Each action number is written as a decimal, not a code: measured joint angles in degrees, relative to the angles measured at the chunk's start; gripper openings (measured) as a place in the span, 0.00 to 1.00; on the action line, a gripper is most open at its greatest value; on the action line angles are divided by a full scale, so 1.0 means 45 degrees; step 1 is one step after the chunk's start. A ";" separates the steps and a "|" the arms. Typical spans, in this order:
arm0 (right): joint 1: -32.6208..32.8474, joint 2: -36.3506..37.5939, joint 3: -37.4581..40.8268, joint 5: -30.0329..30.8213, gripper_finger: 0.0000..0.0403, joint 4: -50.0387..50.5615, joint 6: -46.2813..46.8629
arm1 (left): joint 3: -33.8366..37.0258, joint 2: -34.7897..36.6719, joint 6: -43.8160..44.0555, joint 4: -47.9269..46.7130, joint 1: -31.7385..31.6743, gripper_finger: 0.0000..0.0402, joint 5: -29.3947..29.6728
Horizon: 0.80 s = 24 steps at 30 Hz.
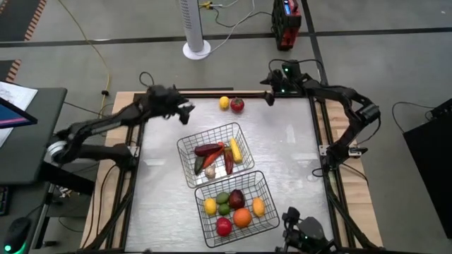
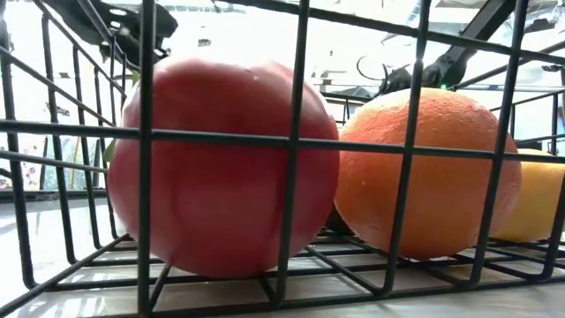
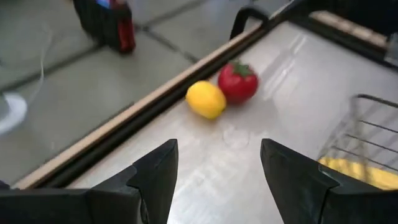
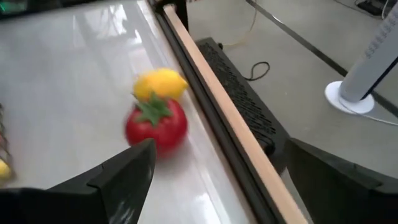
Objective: Sort produce into baskets
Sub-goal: Put the tomato into the bottom wire basket
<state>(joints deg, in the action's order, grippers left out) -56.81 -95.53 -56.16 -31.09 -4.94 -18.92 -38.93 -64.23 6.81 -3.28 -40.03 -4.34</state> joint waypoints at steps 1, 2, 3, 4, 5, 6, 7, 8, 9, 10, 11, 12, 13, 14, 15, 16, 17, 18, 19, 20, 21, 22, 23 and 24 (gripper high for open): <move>0.0065 0.0097 0.0000 -0.0002 0.94 -0.0013 0.0298 | -0.0577 -0.0646 0.0028 -0.0321 -0.0261 0.54 -0.0266; 0.0119 0.0189 0.0000 0.0000 0.94 -0.0003 0.0608 | -0.1253 -0.1378 0.0092 -0.0610 -0.0521 0.54 -0.0554; 0.0179 0.0261 0.0000 0.0036 0.93 0.0003 0.0892 | -0.1905 -0.2055 0.0198 -0.0962 -0.0715 0.54 -0.0823; 0.0272 0.0333 0.0000 0.0208 0.93 0.0005 0.1138 | -0.2590 -0.2703 0.0309 -0.1466 -0.0881 0.54 -0.1067; 0.0333 0.0428 0.0000 0.0339 0.93 0.0023 0.1286 | -0.3318 -0.3358 0.0359 -0.1951 -0.1015 0.54 -0.1205; 0.0375 0.0553 0.0000 0.0390 0.93 0.0047 0.1342 | -0.4047 -0.3991 0.0456 -0.2375 -0.1105 0.54 -0.1245; 0.0428 0.0669 0.0000 0.0429 0.93 0.0044 0.1347 | -0.4766 -0.4573 0.0618 -0.2944 -0.1178 0.54 -0.1234; 0.0490 0.0806 0.0000 0.0448 0.93 0.0045 0.1342 | -0.5490 -0.5158 0.0757 -0.3538 -0.1211 0.54 -0.1218; 0.0545 0.0959 0.0000 0.0454 0.93 0.0067 0.1340 | -0.6248 -0.5723 0.0842 -0.4015 -0.1224 0.54 -0.1215; 0.0562 0.1107 0.0000 0.0461 0.93 0.0113 0.1340 | -0.7012 -0.6262 0.0874 -0.4510 -0.1224 0.54 -0.1210; 0.0616 0.1265 0.0000 0.0461 0.93 0.0205 0.1344 | -0.7717 -0.6770 0.0893 -0.5096 -0.1221 0.54 -0.1210; 0.0663 0.1427 0.0000 0.0465 0.93 0.0335 0.1344 | -0.8447 -0.7263 0.0897 -0.5706 -0.1188 0.54 -0.1219; 0.0698 0.1589 0.0000 0.0466 0.93 0.0506 0.1339 | -0.9220 -0.7783 0.0915 -0.6177 -0.1148 0.54 -0.1215; 0.0712 0.1746 0.0000 0.0466 0.93 0.0655 0.1333 | -0.9894 -0.8237 0.0962 -0.6582 -0.1116 0.54 -0.1224; 0.0712 0.1888 0.0000 0.0466 0.93 0.0777 0.1330 | -1.0533 -0.8683 0.0975 -0.7100 -0.1103 0.54 -0.1242; 0.0712 0.2043 0.0000 0.0471 0.93 0.0878 0.1275 | -1.1185 -0.9140 0.0960 -0.7577 -0.1100 0.54 -0.1307; 0.0712 0.2196 0.0000 0.0475 0.93 0.1021 0.1229 | -1.1801 -0.9569 0.0936 -0.7834 -0.1093 0.54 -0.1361; 0.0712 0.2340 0.0000 0.0476 0.93 0.1150 0.1229 | -1.2352 -0.9980 0.0930 -0.8069 -0.1093 0.54 -0.1433; 0.0712 0.2459 0.0000 0.0476 0.93 0.1213 0.1230 | -1.2872 -1.0357 0.0921 -0.8475 -0.1094 0.54 -0.1507; 0.0712 0.2562 0.0000 0.0476 0.93 0.1261 0.1229 | -1.3347 -1.0722 0.0911 -0.8770 -0.1098 0.54 -0.1621; 0.0710 0.2685 0.0000 0.0482 0.93 0.1376 0.1226 | -1.3793 -1.1096 0.0885 -0.8892 -0.1098 0.54 -0.1684; 0.0707 0.2788 0.0000 0.0485 0.93 0.1471 0.1221 | -1.4163 -1.1401 0.0800 -0.9076 -0.1103 0.54 -0.1755; 0.0707 0.2870 0.0000 0.0483 0.93 0.1503 0.1209 | -1.4480 -1.1695 0.0682 -0.9368 -0.1103 0.54 -0.1867; 0.0707 0.2935 0.0000 0.0484 0.93 0.1578 0.1193 | -1.4746 -1.1937 0.0530 -0.9505 -0.1073 0.54 -0.1956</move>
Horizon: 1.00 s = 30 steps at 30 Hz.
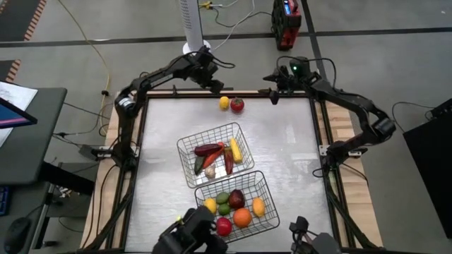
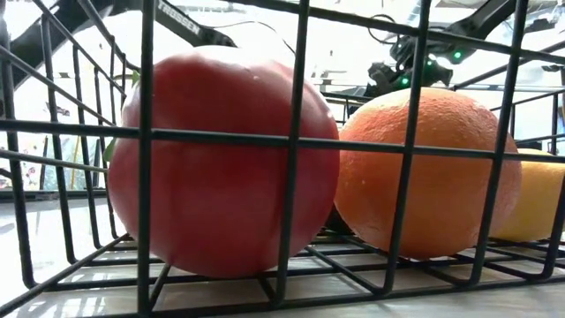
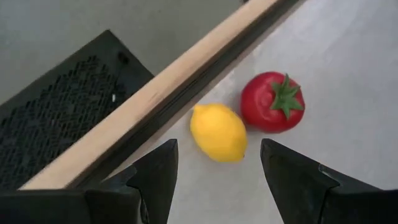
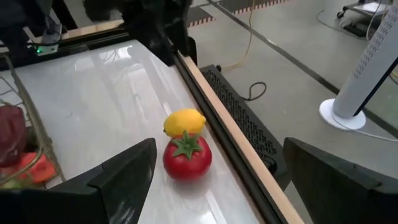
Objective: Sort produce into baskets
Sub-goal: Put the tomato into the bottom wire basket
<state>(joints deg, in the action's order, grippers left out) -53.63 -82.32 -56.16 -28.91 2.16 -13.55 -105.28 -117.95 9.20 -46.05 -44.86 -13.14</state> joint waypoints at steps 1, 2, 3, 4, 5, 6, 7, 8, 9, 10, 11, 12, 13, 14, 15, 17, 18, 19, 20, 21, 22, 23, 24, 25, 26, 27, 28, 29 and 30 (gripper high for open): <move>-0.0015 0.0058 0.0000 0.0003 0.93 0.0175 -0.0023 | -0.0175 -0.0182 -0.0226 -0.0005 0.0048 0.54 -0.0048; -0.0029 0.0081 0.0000 0.0007 0.93 0.0328 -0.0083 | -0.0243 -0.0265 -0.0578 -0.0067 0.0127 0.54 -0.0038; -0.0029 0.0087 0.0000 0.0012 0.93 0.0444 -0.0172 | -0.0274 -0.0282 -0.1010 -0.0129 0.0223 0.54 0.0069; -0.0033 0.0087 0.0000 0.0017 0.93 0.0565 -0.0270 | -0.0299 -0.0251 -0.1458 -0.0143 0.0342 0.54 0.0363; -0.0058 0.0087 0.0000 0.0017 0.93 0.0676 -0.0324 | -0.0299 -0.0154 -0.1944 -0.0155 0.0459 0.54 0.0798; -0.0106 0.0086 0.0000 0.0013 0.93 0.0731 -0.0357 | -0.0299 -0.0035 -0.2462 -0.0209 0.0584 0.54 0.1197; -0.0159 0.0084 0.0000 0.0012 0.93 0.0750 -0.0413 | -0.0299 0.0117 -0.2956 -0.0217 0.0697 0.54 0.1365; -0.0209 0.0084 0.0001 0.0013 0.93 0.0765 -0.0504 | -0.0317 0.0241 -0.3406 -0.0197 0.0801 0.54 0.1406; -0.0240 0.0082 0.0035 0.0013 0.93 0.0703 -0.0580 | -0.0327 0.0358 -0.3778 -0.0155 0.0895 0.54 0.1354; -0.0302 0.0082 0.0133 -0.0009 0.93 0.0562 -0.0668 | -0.0328 0.0431 -0.4028 -0.0124 0.0983 0.54 0.1313; -0.0379 0.0082 0.0303 -0.0140 0.93 0.0307 -0.0752 | -0.0331 0.0473 -0.4264 -0.0093 0.1085 0.54 0.1317; -0.0461 0.0078 0.0544 -0.0318 0.93 -0.0076 -0.0776 | -0.0327 0.0503 -0.4478 -0.0071 0.1147 0.54 0.1320; -0.0580 0.0068 0.0843 -0.0488 0.93 -0.0592 -0.0771 | -0.0314 0.0525 -0.4694 -0.0062 0.1208 0.54 0.1318; -0.0671 0.0032 0.1152 -0.0568 0.93 -0.1144 -0.0757 | -0.0314 0.0535 -0.4886 0.0015 0.1267 0.54 0.1309; -0.0739 -0.0040 0.1418 -0.0594 0.93 -0.1709 -0.0722 | -0.0314 0.0548 -0.5029 0.0197 0.1325 0.54 0.1285; -0.0818 -0.0247 0.1815 -0.0595 0.93 -0.2565 -0.0575 | -0.0314 0.0573 -0.5234 0.0503 0.1388 0.54 0.0923; -0.0880 -0.0374 0.1880 -0.0598 0.93 -0.2629 -0.0568 | -0.0314 0.0573 -0.5242 0.0609 0.1407 0.54 0.0645; -0.0915 -0.0519 0.1882 -0.0600 0.93 -0.2631 -0.0569 | -0.0299 0.0573 -0.5258 0.0728 0.1446 0.54 0.0453; -0.0945 -0.0652 0.1880 -0.0600 0.93 -0.2600 -0.0567 | -0.0150 0.0578 -0.5273 0.1042 0.1529 0.54 0.0373; -0.0933 -0.0800 0.1879 -0.0601 0.93 -0.2578 -0.0567 | 0.0138 0.0620 -0.5252 0.1520 0.1617 0.54 0.0377; -0.0918 -0.0970 0.1870 -0.0605 0.93 -0.2569 -0.0568 | 0.0552 0.0738 -0.5201 0.2012 0.1709 0.54 0.0398; -0.0913 -0.1141 0.1870 -0.0605 0.93 -0.2530 -0.0602 | 0.1062 0.0891 -0.5128 0.2412 0.1826 0.54 0.0381; -0.0902 -0.1301 0.1870 -0.0607 0.93 -0.2454 -0.0633 | 0.1587 0.1043 -0.5091 0.2826 0.1987 0.54 0.0380; -0.0881 -0.1449 0.1870 -0.0642 0.93 -0.2443 -0.0700 | 0.2156 0.1294 -0.5082 0.3382 0.2133 0.54 0.0441; -0.0839 -0.1587 0.1854 -0.0728 0.93 -0.2446 -0.0757 | 0.2785 0.1644 -0.5082 0.3925 0.2266 0.54 0.0599; -0.0829 -0.1719 0.1825 -0.0896 0.93 -0.2430 -0.0843 | 0.3476 0.2072 -0.5077 0.4454 0.2436 0.54 0.0816; -0.0831 -0.1858 0.1771 -0.1050 0.93 -0.2336 -0.0954 | 0.4178 0.2565 -0.5077 0.5145 0.2583 0.54 0.1029; -0.0819 -0.2001 0.1679 -0.1233 0.93 -0.2178 -0.1070 | 0.4916 0.3125 -0.5062 0.5883 0.2679 0.54 0.1248; -0.0759 -0.2151 0.1580 -0.1326 0.93 -0.2078 -0.1092 | 0.5636 0.3708 -0.5026 0.6520 0.2772 0.54 0.1527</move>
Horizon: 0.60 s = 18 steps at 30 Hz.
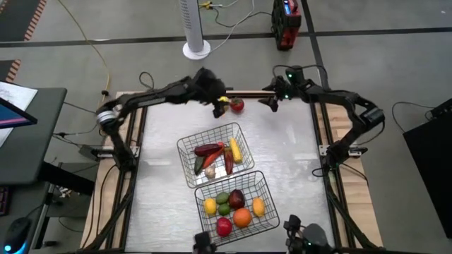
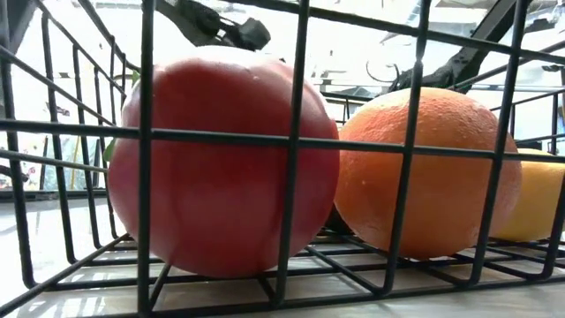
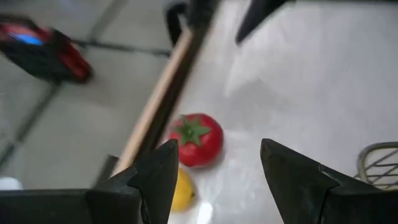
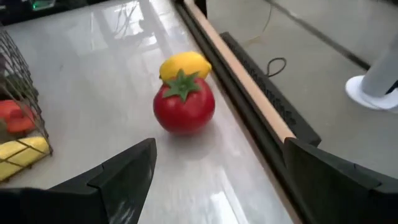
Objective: Sort produce into baskets
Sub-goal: Put the tomato into the bottom wire basket
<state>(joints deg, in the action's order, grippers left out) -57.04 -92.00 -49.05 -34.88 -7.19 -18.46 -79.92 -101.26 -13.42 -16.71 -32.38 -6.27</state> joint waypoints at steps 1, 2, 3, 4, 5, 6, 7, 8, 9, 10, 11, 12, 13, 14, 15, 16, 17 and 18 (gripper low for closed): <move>0.0071 -0.0169 -0.0148 -0.0004 0.93 0.0105 -0.0014 | 0.0738 0.0628 0.0079 0.0615 0.0066 0.54 0.0291; 0.0133 -0.0323 -0.0314 -0.0010 0.93 0.0259 -0.0014 | 0.1436 0.1221 0.0152 0.1192 0.0079 0.54 0.0633; 0.0185 -0.0460 -0.0483 -0.0011 0.93 0.0406 -0.0022 | 0.2066 0.1776 0.0235 0.1707 0.0052 0.54 0.1052; 0.0263 -0.0618 -0.0674 0.0012 0.93 0.0538 -0.0074 | 0.2625 0.2287 0.0322 0.2122 -0.0029 0.54 0.1487; 0.0338 -0.0772 -0.0851 0.0012 0.93 0.0648 -0.0127 | 0.3086 0.2695 0.0469 0.2327 -0.0151 0.54 0.1829; 0.0408 -0.0920 -0.1035 0.0016 0.93 0.0839 -0.0229 | 0.3383 0.3006 0.0682 0.2327 -0.0330 0.54 0.1956; 0.0480 -0.1059 -0.1194 0.0022 0.93 0.1060 -0.0316 | 0.3517 0.3212 0.0908 0.2143 -0.0510 0.54 0.1928; 0.0558 -0.1173 -0.1325 0.0067 0.93 0.1320 -0.0433 | 0.3594 0.3336 0.1124 0.1764 -0.0705 0.54 0.1831; 0.0635 -0.1280 -0.1474 0.0086 0.93 0.1561 -0.0607 | 0.3606 0.3433 0.1250 0.1199 -0.0883 0.54 0.1685; 0.0677 -0.1341 -0.1607 0.0085 0.93 0.1768 -0.0790 | 0.3617 0.3481 0.1294 0.0801 -0.1033 0.54 0.1565; 0.0682 -0.1389 -0.1720 0.0089 0.93 0.2052 -0.0979 | 0.3618 0.3489 0.1299 0.0532 -0.1120 0.54 0.1515; 0.0677 -0.1440 -0.1827 0.0080 0.93 0.2313 -0.1181 | 0.3618 0.3489 0.1289 0.0366 -0.1155 0.54 0.1484; 0.0677 -0.1468 -0.1896 0.0075 0.93 0.2503 -0.1333 | 0.3618 0.3489 0.1279 0.0318 -0.1164 0.54 0.1460; 0.0673 -0.1482 -0.1901 0.0085 0.93 0.2704 -0.1477 | 0.3618 0.3489 0.1219 0.0357 -0.1155 0.54 0.1443; 0.0667 -0.1482 -0.1896 0.0088 0.93 0.2872 -0.1598 | 0.3618 0.3489 0.1122 0.0429 -0.1120 0.54 0.1404; 0.0663 -0.1482 -0.1896 0.0085 0.93 0.2914 -0.1746 | 0.3618 0.3489 0.1017 0.0516 -0.1074 0.54 0.1353; 0.0660 -0.1482 -0.1896 0.0085 0.92 0.2914 -0.1950 | 0.3618 0.3489 0.0899 0.0629 -0.1018 0.54 0.1347; 0.0653 -0.1482 -0.1849 0.0085 0.92 0.2802 -0.2131 | 0.3645 0.3489 0.0808 0.0835 -0.0941 0.54 0.1349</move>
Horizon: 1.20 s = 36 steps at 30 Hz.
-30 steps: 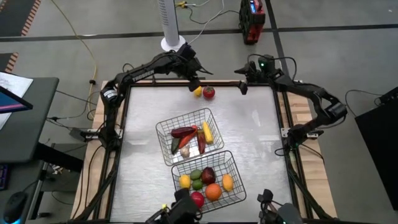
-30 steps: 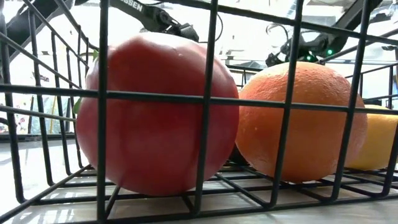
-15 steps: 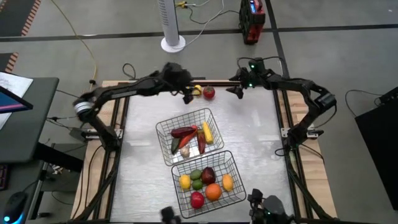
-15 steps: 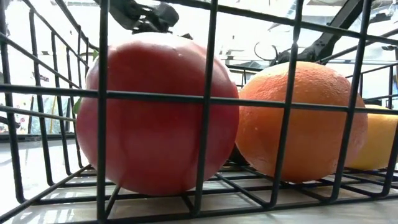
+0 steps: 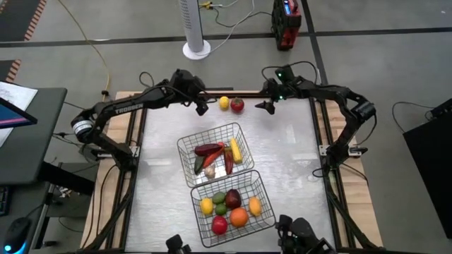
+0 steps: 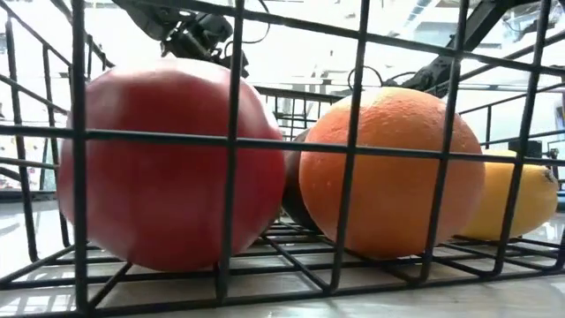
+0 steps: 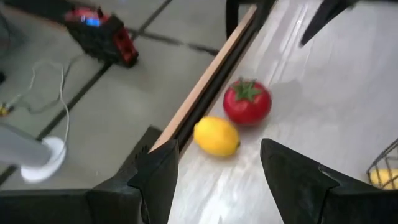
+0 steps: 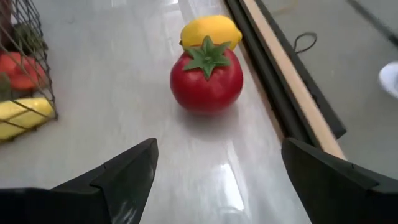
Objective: Sort produce into baskets
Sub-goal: Put the tomato into the bottom wire basket
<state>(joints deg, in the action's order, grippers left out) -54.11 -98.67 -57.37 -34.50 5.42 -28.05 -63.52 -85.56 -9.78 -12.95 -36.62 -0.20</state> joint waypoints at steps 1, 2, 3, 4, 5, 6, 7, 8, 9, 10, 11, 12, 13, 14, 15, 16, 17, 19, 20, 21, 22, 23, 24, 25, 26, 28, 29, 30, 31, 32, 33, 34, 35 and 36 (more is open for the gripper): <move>-0.0016 -0.0003 0.0106 -0.0003 0.91 -0.0277 -0.0110 | 0.0125 0.0011 -0.0038 0.0358 0.0076 0.54 -0.0007; -0.0019 -0.0052 0.0172 -0.0015 0.90 -0.0546 -0.0129 | 0.0361 0.0025 -0.0058 0.0874 0.0156 0.54 -0.0008; -0.0019 -0.0168 0.0181 -0.0048 0.89 -0.0808 -0.0050 | 0.0707 0.0057 -0.0059 0.1526 0.0232 0.54 -0.0012; -0.0019 -0.0248 0.0181 -0.0076 0.88 -0.1043 0.0077 | 0.1114 0.0093 -0.0064 0.2171 0.0265 0.54 -0.0012; -0.0016 -0.0298 0.0181 -0.0153 0.87 -0.1113 0.0185 | 0.1531 0.0113 -0.0067 0.2785 0.0291 0.54 0.0008; 0.0013 -0.0369 0.0186 -0.0280 0.86 -0.1263 0.0246 | 0.1891 0.0117 -0.0044 0.3408 0.0311 0.54 0.0067; 0.0067 -0.0415 0.0181 -0.0345 0.85 -0.1448 0.0282 | 0.2168 0.0121 0.0013 0.3820 0.0311 0.54 0.0133; 0.0134 -0.0427 0.0181 -0.0342 0.84 -0.1446 0.0324 | 0.2421 0.0219 0.0142 0.3961 0.0311 0.54 0.0111; 0.0229 -0.0432 0.0183 -0.0320 0.84 -0.1380 0.0317 | 0.2658 0.0365 0.0294 0.3987 0.0302 0.54 0.0142; 0.0319 -0.0432 0.0186 -0.0301 0.83 -0.1381 0.0265 | 0.2865 0.0510 0.0337 0.4130 0.0296 0.54 0.0152; 0.0410 -0.0426 0.0186 -0.0301 0.83 -0.1400 0.0203 | 0.3059 0.0689 0.0392 0.4322 0.0305 0.54 0.0158; 0.0482 -0.0406 0.0186 -0.0300 0.82 -0.1384 0.0170 | 0.3292 0.0941 0.0442 0.4450 0.0327 0.54 0.0163; 0.0529 -0.0364 0.0181 -0.0262 0.82 -0.1303 0.0141 | 0.3523 0.1210 0.0463 0.4545 0.0358 0.54 0.0176; 0.0544 -0.0328 0.0128 -0.0084 0.82 -0.1090 0.0109 | 0.3723 0.1469 0.0468 0.4804 0.0386 0.54 0.0214; 0.0522 -0.0246 0.0011 0.0233 0.82 -0.0802 0.0032 | 0.3930 0.1756 0.0501 0.5107 0.0413 0.54 0.0261; 0.0473 -0.0135 -0.0133 0.0665 0.82 -0.0390 -0.0006 | 0.4191 0.2077 0.0590 0.5291 0.0423 0.54 0.0330; 0.0423 -0.0011 -0.0301 0.1200 0.82 0.0143 -0.0022 | 0.4461 0.2418 0.0675 0.5388 0.0427 0.54 0.0370; 0.0403 0.0235 -0.0717 0.2717 0.82 0.1135 0.0118 | 0.4823 0.2947 0.0840 0.5605 0.0427 0.54 0.0517; 0.0415 0.0334 -0.0943 0.3573 0.82 0.1667 0.0186 | 0.5014 0.3217 0.1004 0.5583 0.0424 0.54 0.0535; 0.0494 0.0403 -0.1175 0.4245 0.82 0.2136 0.0208 | 0.5196 0.3422 0.1197 0.5587 0.0418 0.54 0.0540; 0.0577 0.0438 -0.1410 0.4706 0.82 0.2488 0.0216 | 0.5344 0.3556 0.1330 0.5718 0.0413 0.54 0.0549; 0.0676 0.0439 -0.1639 0.4962 0.82 0.2668 0.0119 | 0.5510 0.3660 0.1432 0.5936 0.0416 0.54 0.0561; 0.0747 0.0407 -0.1838 0.4977 0.82 0.2793 -0.0084 | 0.5647 0.3727 0.1526 0.6042 0.0418 0.54 0.0557; 0.0806 0.0324 -0.1988 0.4922 0.82 0.2847 -0.0386 | 0.5671 0.3735 0.1622 0.6096 0.0418 0.54 0.0562; 0.0834 0.0244 -0.2069 0.4682 0.82 0.2836 -0.0804 | 0.5671 0.3730 0.1675 0.6223 0.0421 0.54 0.0559; 0.0759 0.0018 -0.2041 0.3767 0.81 0.2888 -0.1893 | 0.5671 0.3735 0.1786 0.6241 0.0524 0.54 0.0498; 0.0610 -0.0036 -0.1945 0.3203 0.81 0.2846 -0.2267 | 0.5671 0.3735 0.1811 0.6233 0.0604 0.54 0.0517; 0.0434 -0.0055 -0.1833 0.2611 0.80 0.2726 -0.2383 | 0.5671 0.3735 0.1806 0.6207 0.0717 0.54 0.0551; 0.0255 -0.0058 -0.1723 0.2267 0.79 0.2538 -0.2406 | 0.5671 0.3735 0.1797 0.6212 0.0854 0.54 0.0547; 0.0036 -0.0038 -0.1645 0.2110 0.78 0.2431 -0.2410 | 0.5671 0.3735 0.1793 0.6207 0.0941 0.54 0.0554; -0.0164 -0.0018 -0.1536 0.2053 0.77 0.2324 -0.2414 | 0.5671 0.3735 0.1757 0.6212 0.1022 0.54 0.0561; -0.0368 -0.0015 -0.1410 0.2014 0.76 0.2219 -0.2414 | 0.5666 0.3733 0.1670 0.6203 0.1080 0.54 0.0605; -0.0568 -0.0021 -0.1205 0.2006 0.74 0.1935 -0.2449 | 0.5666 0.3730 0.1599 0.6161 0.1101 0.54 0.0671; -0.0728 -0.0024 -0.0937 0.2016 0.73 0.1577 -0.2618 | 0.5666 0.3730 0.1515 0.6153 0.1112 0.54 0.0722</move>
<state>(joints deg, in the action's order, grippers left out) -57.38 -98.78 -61.59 -25.43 12.51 -39.83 -38.02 -68.77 -2.96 14.74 -31.62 3.05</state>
